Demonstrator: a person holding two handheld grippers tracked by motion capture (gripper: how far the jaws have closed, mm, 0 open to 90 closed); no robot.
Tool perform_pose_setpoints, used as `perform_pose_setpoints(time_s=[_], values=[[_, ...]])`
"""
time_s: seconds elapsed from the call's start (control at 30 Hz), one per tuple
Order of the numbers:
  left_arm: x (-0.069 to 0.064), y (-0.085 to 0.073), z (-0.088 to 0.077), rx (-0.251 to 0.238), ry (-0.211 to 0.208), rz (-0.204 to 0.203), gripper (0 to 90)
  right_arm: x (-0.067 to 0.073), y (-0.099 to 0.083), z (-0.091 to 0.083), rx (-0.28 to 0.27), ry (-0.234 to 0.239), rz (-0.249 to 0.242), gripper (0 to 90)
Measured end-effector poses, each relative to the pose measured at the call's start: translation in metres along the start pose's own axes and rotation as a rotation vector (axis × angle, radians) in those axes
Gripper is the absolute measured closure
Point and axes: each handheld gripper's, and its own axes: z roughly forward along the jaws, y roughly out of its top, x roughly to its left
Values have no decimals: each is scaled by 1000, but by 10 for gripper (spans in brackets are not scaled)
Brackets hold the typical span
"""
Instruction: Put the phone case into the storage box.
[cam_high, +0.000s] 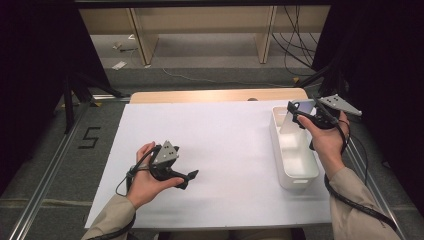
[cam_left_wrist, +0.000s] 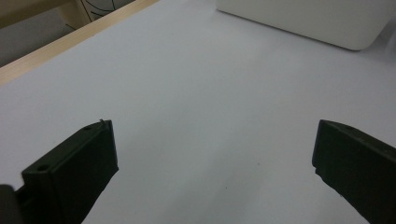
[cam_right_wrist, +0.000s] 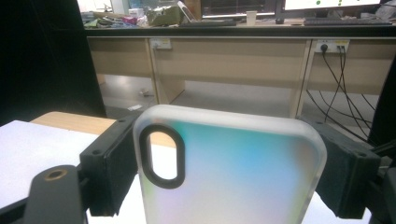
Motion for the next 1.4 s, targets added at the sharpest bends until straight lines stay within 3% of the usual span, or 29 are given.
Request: perform_pose_setpoints(time_s=[1.4], values=[[0,0,0,-1,1,4,0,-3,0,13,16,-10,-5,191]])
